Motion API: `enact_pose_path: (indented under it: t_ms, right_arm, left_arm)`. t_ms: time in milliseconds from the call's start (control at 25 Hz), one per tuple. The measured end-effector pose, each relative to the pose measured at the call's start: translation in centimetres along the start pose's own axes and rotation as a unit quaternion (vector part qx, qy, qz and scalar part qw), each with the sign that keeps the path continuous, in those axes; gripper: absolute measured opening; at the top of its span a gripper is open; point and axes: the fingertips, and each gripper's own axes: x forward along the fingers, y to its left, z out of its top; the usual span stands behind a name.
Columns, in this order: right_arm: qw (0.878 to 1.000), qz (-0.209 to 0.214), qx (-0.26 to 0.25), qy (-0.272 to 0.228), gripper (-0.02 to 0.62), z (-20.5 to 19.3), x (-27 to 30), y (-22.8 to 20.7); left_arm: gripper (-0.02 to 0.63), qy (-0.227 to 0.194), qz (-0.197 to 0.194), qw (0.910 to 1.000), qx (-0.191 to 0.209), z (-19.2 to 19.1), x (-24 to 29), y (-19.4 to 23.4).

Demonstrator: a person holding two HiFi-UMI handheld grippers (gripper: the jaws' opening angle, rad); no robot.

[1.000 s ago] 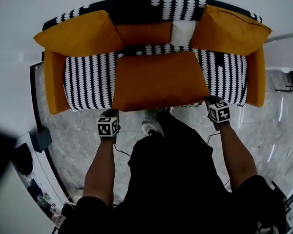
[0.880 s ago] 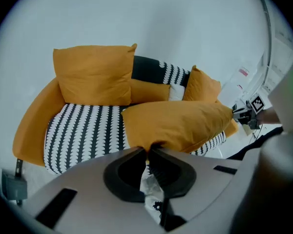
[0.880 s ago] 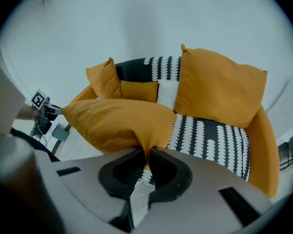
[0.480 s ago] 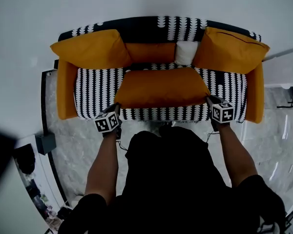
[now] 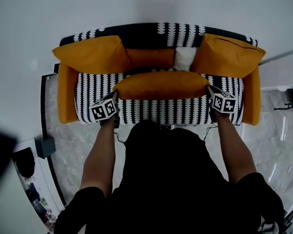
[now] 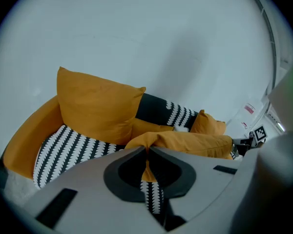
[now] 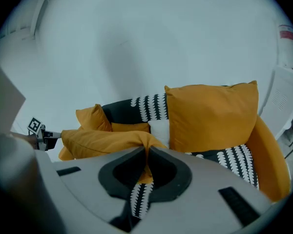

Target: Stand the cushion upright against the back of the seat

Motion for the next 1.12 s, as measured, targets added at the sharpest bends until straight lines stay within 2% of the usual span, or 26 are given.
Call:
enact_pose_path:
  t_ms: [280, 560, 760, 920, 1120]
  right_arm:
    - [0.998, -0.037, 0.045, -0.014, 0.049, 4.2, 1.0, -0.6]
    - [0.994, -0.079, 0.062, -0.046, 0.049, 9.1, 2.1, -0.9]
    - [0.991, -0.091, 0.073, -0.07, 0.049, 13.2, 3.2, -1.3]
    - [0.991, -0.089, 0.068, -0.068, 0.049, 15.3, 4.9, -1.9]
    - [0.992, -0.092, 0.069, -0.044, 0.049, 15.8, 8.0, -4.5]
  left_arm:
    - [0.031, 0.012, -0.035, 0.9989, 0.03, 5.8, 2.8, -0.2]
    - [0.031, 0.02, -0.071, 0.9954, 0.06, 11.0, 6.0, 0.2]
    - [0.031, 0.003, -0.084, 0.9935, 0.076, 16.1, 7.3, -0.7]
    - [0.031, -0.007, -0.078, 0.9946, 0.067, 17.7, 8.4, -0.6]
    - [0.031, -0.011, -0.068, 0.9956, 0.063, 17.4, 10.6, -0.8]
